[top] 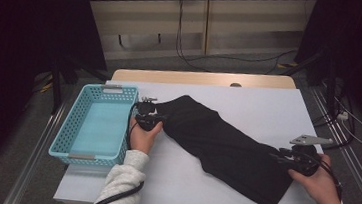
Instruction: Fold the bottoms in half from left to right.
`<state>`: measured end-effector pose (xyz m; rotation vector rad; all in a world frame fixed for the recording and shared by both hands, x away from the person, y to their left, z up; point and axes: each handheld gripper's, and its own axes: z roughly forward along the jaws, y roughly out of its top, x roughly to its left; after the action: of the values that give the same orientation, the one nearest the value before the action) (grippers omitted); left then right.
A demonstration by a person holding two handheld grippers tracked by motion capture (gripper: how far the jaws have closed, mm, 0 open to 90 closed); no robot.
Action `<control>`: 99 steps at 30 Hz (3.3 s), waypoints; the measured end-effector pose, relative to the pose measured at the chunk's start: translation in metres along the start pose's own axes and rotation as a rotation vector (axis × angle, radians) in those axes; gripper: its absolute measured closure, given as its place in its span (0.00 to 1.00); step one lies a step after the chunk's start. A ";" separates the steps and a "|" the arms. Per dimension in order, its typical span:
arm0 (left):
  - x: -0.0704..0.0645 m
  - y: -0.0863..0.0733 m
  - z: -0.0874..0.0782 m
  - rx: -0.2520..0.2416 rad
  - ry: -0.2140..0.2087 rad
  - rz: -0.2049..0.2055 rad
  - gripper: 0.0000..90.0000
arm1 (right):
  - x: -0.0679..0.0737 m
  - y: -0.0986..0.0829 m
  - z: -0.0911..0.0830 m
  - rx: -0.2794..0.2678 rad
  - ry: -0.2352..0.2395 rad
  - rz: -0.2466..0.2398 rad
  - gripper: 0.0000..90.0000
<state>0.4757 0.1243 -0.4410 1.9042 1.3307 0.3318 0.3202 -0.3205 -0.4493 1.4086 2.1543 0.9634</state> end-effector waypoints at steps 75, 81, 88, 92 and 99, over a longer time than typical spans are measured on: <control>-0.021 -0.022 -0.014 0.070 -0.012 0.152 0.16 | 0.123 0.013 0.031 0.002 0.364 -0.266 0.71; -0.019 -0.023 -0.014 0.074 -0.012 0.146 0.16 | 0.095 0.028 0.026 -0.054 0.272 -0.199 0.62; -0.020 -0.022 -0.014 0.085 -0.019 0.153 0.15 | 0.046 0.047 0.041 -0.061 0.142 -0.070 0.60; -0.021 -0.023 -0.011 0.087 -0.022 0.156 0.15 | 0.027 0.054 0.053 -0.058 0.048 -0.026 0.60; -0.021 -0.023 -0.009 0.098 -0.032 0.157 0.15 | 0.016 0.058 0.079 0.022 0.010 -0.003 0.65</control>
<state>0.4455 0.1131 -0.4468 2.0939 1.1988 0.3185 0.4016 -0.2649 -0.4605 1.4136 2.1801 0.9501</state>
